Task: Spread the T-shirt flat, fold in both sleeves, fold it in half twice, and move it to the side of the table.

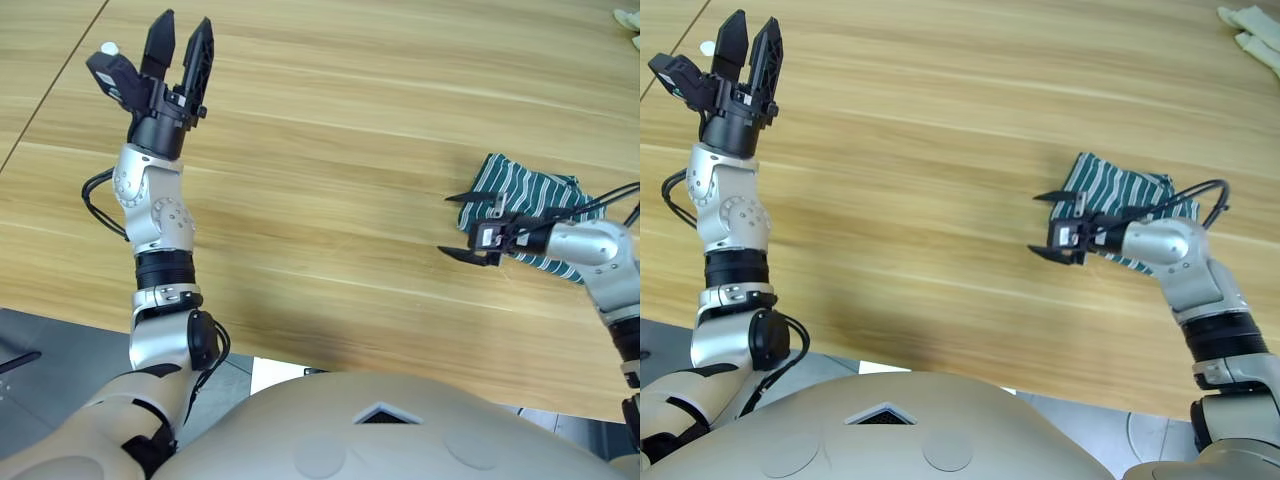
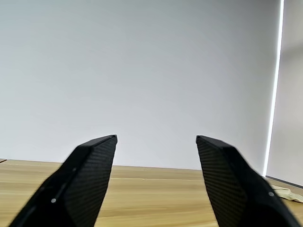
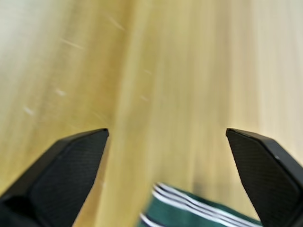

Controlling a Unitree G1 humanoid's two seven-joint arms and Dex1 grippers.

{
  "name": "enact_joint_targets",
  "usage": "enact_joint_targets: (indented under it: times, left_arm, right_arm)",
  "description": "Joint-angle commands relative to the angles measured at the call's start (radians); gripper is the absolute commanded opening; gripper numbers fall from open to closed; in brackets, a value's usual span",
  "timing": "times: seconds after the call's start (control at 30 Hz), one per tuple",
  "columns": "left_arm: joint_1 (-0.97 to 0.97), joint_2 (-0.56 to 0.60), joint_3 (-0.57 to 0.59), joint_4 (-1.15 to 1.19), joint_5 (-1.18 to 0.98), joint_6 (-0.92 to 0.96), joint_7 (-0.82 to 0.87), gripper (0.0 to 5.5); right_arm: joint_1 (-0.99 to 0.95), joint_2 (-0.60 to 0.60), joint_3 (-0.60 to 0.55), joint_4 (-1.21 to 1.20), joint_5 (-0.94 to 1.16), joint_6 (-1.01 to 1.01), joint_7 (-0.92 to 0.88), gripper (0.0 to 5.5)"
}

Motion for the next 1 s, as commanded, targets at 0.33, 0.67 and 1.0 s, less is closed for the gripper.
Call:
enact_joint_targets:
  times: [0.33,0.67,1.0]
  left_arm:
    - [-0.009,-0.002,-0.016,-0.003,0.014,0.009,0.005,3.12]
    - [-0.003,-0.008,-0.019,0.014,0.024,-0.008,0.004,3.12]
    - [-0.006,-0.019,-0.012,0.046,0.029,-0.029,0.008,3.12]
  right_arm:
    - [-0.249,0.009,0.023,0.465,-0.21,0.025,-0.154,4.6]
    - [-0.498,0.062,0.02,0.808,-0.295,0.081,-0.404,4.6]
    - [-0.777,0.251,-0.03,1.042,-0.291,0.13,-0.775,4.6]
